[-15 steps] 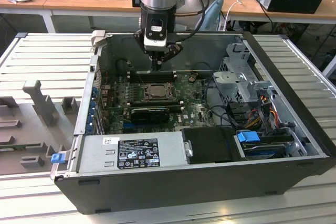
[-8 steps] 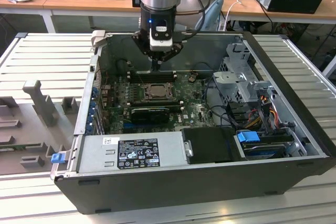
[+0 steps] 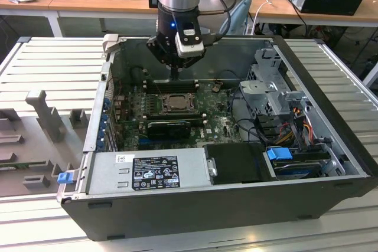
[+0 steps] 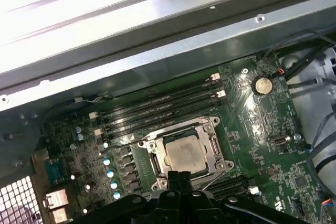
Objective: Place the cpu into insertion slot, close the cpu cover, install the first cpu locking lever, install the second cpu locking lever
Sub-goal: 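Install the first cpu locking lever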
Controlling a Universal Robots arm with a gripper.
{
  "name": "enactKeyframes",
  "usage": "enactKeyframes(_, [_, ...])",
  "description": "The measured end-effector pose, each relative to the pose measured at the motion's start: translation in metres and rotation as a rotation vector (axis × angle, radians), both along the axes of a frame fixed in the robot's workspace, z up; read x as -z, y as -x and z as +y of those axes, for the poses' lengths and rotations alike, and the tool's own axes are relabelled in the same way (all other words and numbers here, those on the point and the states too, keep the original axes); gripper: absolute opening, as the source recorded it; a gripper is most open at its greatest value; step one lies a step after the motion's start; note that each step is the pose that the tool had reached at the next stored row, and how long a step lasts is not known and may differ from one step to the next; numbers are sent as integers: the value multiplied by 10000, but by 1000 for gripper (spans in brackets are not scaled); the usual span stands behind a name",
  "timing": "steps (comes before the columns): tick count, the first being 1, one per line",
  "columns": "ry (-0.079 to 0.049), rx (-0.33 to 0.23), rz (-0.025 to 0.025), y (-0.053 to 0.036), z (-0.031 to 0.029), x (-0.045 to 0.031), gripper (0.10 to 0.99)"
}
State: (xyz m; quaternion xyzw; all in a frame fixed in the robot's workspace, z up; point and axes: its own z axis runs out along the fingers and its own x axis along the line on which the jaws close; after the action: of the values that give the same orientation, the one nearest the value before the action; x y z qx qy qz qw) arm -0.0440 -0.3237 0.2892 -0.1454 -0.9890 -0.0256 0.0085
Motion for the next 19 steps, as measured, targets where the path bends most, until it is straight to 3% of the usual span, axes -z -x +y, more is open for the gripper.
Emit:
enactKeyframes(3, [-1, -1119, -2, 0, 0, 1, 106])
enactKeyframes(5, [0, -1378, -1, 0, 0, 1, 106])
enactKeyframes(8, [-1, -2303, -1, 0, 0, 1, 106])
enactKeyframes(12, [-1, -3000, -1, 0, 0, 1, 106])
enactKeyframes(19, [-1, -4693, -2, 0, 0, 3, 106])
